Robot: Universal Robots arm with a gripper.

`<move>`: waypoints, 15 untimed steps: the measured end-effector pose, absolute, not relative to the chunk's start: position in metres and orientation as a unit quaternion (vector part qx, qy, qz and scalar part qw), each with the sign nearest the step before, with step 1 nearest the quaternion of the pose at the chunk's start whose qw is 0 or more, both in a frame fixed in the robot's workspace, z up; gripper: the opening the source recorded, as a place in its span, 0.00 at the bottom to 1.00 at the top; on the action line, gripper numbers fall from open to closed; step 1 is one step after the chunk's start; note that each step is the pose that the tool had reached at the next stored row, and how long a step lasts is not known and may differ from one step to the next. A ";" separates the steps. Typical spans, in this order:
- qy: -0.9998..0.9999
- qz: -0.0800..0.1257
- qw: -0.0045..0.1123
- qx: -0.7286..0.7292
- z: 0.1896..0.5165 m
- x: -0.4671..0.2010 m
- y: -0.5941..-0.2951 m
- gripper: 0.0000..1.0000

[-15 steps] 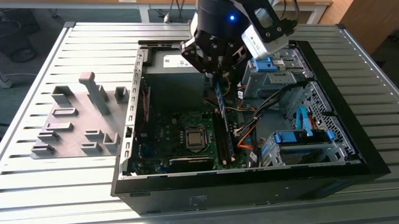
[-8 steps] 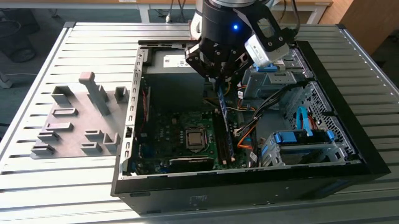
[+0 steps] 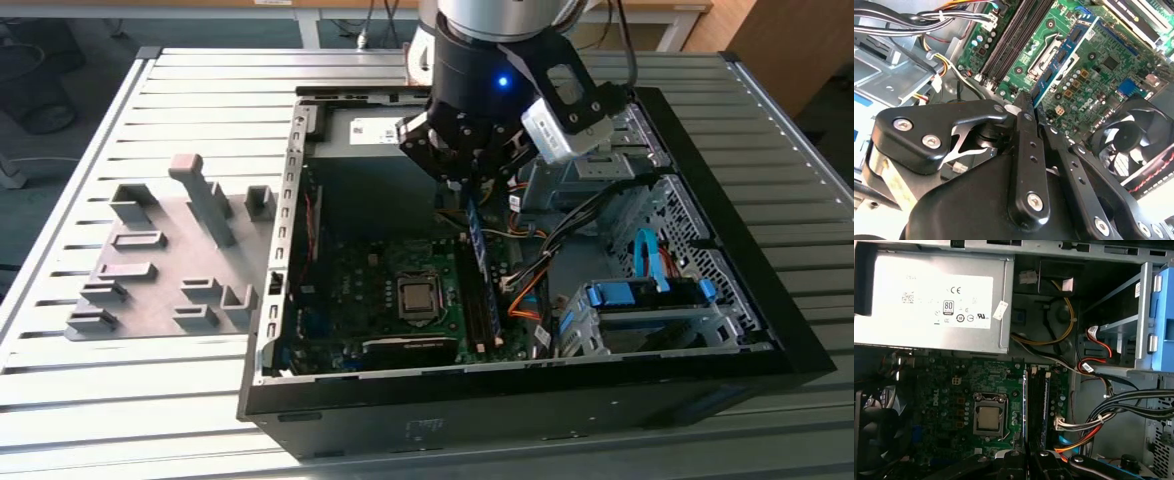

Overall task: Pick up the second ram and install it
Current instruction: 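Insert the second ram into the second slot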

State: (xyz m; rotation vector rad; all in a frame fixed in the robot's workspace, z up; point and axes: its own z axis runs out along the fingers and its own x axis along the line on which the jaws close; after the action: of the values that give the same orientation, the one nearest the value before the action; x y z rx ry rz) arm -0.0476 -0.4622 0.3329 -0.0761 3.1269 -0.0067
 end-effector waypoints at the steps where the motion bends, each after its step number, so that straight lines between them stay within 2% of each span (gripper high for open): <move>1: 1.000 -0.002 0.007 -0.024 0.331 -0.047 -0.462 0.14; 15: 1.000 -0.002 0.006 -0.023 0.322 -0.043 -0.462 0.14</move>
State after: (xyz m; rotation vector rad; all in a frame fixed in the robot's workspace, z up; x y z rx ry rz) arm -0.0433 -0.4623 0.3223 -0.0708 3.1287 -0.0069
